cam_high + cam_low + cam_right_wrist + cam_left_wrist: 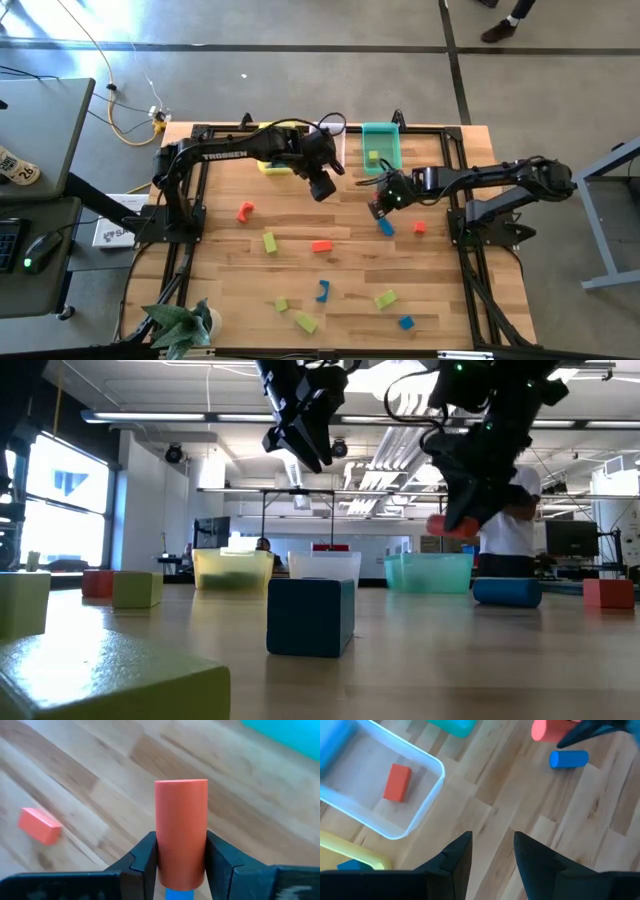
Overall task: Sort & place blocks by color
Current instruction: Put the orange block into the transparent bin
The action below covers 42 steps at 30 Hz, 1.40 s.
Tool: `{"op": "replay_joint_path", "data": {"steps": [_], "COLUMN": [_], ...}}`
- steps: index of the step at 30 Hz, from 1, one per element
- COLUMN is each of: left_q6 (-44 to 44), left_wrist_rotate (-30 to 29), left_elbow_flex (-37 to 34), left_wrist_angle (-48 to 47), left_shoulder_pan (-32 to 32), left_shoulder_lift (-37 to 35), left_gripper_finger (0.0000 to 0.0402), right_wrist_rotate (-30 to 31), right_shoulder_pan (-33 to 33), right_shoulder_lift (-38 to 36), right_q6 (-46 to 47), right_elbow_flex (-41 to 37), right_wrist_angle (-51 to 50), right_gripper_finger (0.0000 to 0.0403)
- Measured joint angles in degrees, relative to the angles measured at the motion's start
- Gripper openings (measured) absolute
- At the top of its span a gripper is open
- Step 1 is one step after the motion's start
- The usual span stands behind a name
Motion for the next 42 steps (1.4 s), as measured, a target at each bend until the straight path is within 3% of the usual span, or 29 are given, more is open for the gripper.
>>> {"op": "replay_joint_path", "data": {"steps": [8, 21, 32, 42], "left_q6": [0.05, 1.53, 12.17, 16.62], "left_wrist_rotate": [-0.42, 0.74, 22.40, 24.58], "left_elbow_flex": [0.00, 0.00, 0.00, 0.01], "left_wrist_angle": [-0.83, 0.29, 13.19, 24.83], "left_shoulder_pan": [3.18, 6.61, 6.67, 6.46], "left_shoulder_lift": [0.00, 0.00, 0.00, 0.00], "left_gripper_finger": [0.0145, 0.0232, 0.0235, 0.0232], "right_wrist_rotate": [-0.02, 0.06, 0.30, 0.07], "right_shoulder_pan": [-1.53, -2.62, -2.62, -2.58], "right_shoulder_lift": [-0.02, -0.04, -0.04, -0.04], "right_q6": [-6.76, -21.84, -29.65, -35.37], "right_elbow_flex": [7.36, 19.99, 26.97, 35.21], "right_wrist_angle": [-0.88, -2.79, -7.85, -15.73], "right_gripper_finger": [0.0105, 0.0107, 0.0108, 0.0109]}}
